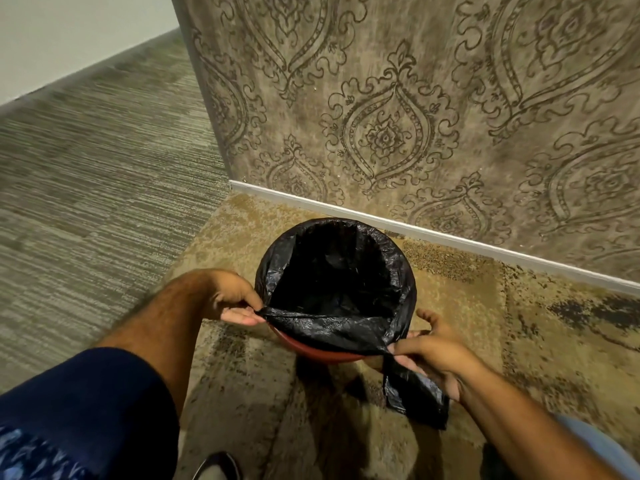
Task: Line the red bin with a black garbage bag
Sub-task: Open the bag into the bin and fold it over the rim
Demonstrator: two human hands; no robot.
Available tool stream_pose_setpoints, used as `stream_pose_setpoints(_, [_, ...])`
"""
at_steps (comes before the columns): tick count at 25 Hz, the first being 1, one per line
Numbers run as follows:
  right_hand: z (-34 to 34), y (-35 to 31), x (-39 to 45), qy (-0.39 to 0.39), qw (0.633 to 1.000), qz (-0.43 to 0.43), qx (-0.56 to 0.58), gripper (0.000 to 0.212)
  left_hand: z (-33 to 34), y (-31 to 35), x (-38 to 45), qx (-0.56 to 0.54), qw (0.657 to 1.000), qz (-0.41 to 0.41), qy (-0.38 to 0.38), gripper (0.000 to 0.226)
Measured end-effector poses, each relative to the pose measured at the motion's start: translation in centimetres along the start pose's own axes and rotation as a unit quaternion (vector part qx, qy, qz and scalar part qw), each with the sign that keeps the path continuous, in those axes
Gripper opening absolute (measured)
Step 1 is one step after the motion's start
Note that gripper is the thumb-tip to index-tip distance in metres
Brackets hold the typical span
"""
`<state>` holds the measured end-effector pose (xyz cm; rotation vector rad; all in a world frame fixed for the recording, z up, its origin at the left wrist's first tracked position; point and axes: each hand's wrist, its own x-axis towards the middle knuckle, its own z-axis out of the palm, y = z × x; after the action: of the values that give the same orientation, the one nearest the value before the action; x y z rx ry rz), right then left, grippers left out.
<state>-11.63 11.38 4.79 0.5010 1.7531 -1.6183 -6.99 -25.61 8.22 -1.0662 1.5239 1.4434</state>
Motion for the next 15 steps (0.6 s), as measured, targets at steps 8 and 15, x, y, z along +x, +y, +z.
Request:
stream_pose_setpoints(8, [-0.4, 1.2, 1.0, -0.089, 0.988, 0.111, -0.058, 0.037, -0.5, -3.1, 0.8, 0.021, 0.999, 0.031, -0.037, 0.04])
stream_pose_setpoints(15, [0.3, 1.4, 1.6, -0.153, 0.974, 0.065, 0.153, 0.051, 1.2, -3.7, 1.6, -0.019, 0.995, 0.045, -0.083, 0.024])
